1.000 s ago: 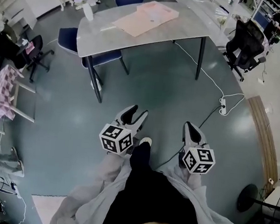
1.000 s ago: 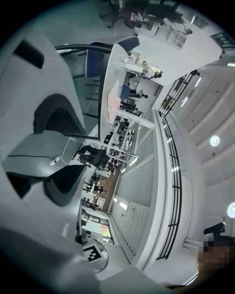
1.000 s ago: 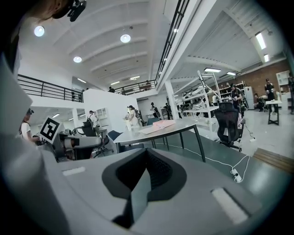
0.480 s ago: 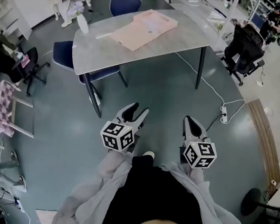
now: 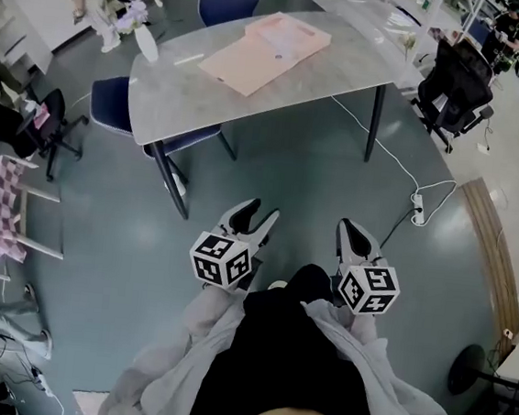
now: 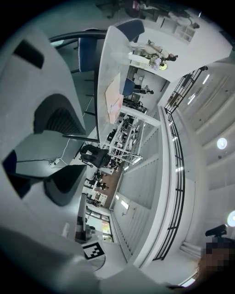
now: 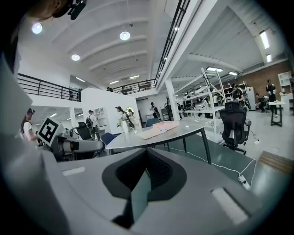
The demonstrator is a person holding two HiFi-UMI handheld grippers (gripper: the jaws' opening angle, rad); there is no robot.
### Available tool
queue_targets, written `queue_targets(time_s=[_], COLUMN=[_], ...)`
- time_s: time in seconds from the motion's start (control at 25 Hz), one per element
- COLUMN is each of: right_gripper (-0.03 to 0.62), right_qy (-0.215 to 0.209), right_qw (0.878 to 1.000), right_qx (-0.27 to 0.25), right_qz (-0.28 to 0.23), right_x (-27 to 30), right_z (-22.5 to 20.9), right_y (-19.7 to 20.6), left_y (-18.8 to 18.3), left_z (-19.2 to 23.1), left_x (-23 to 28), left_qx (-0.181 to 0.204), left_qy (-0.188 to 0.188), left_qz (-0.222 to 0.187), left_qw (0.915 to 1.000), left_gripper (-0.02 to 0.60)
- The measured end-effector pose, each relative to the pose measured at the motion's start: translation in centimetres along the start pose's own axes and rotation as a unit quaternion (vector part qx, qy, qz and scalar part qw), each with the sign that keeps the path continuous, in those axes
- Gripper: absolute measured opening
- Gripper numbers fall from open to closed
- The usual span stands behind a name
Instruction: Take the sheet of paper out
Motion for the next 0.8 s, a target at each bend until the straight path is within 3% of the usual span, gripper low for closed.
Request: queue_targets(time_s=[0.4, 0.8], right_gripper=[0.008, 0.008], right_qy=[0.007, 0.008], right_qw=[1.000, 0.999], right_qx=[0.014, 0.021], right_qz=[0.027, 0.037], right_x=[2.3, 7.4], right_z=[-1.4, -5.0], right_y=[0.7, -1.8], left_y=[1.6, 0.2], left_z=[2.0, 5.0], left_x=[1.6, 7.6], left_qx=[-0.027, -0.029], left_qy=[-0.005, -0.002], left_qz=[0.023, 0.034], left_qw=[0.9994, 0.9990], left_gripper=[0.193, 0.193])
Point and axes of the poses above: the fingertips, and each gripper's own axes: x forward along the fingers, z to its left, y out of its underside, the point moved 3 cm from there along -x, backward along the fingers, and after that the axes turned 14 degrees about x, right-handed, at the moved point
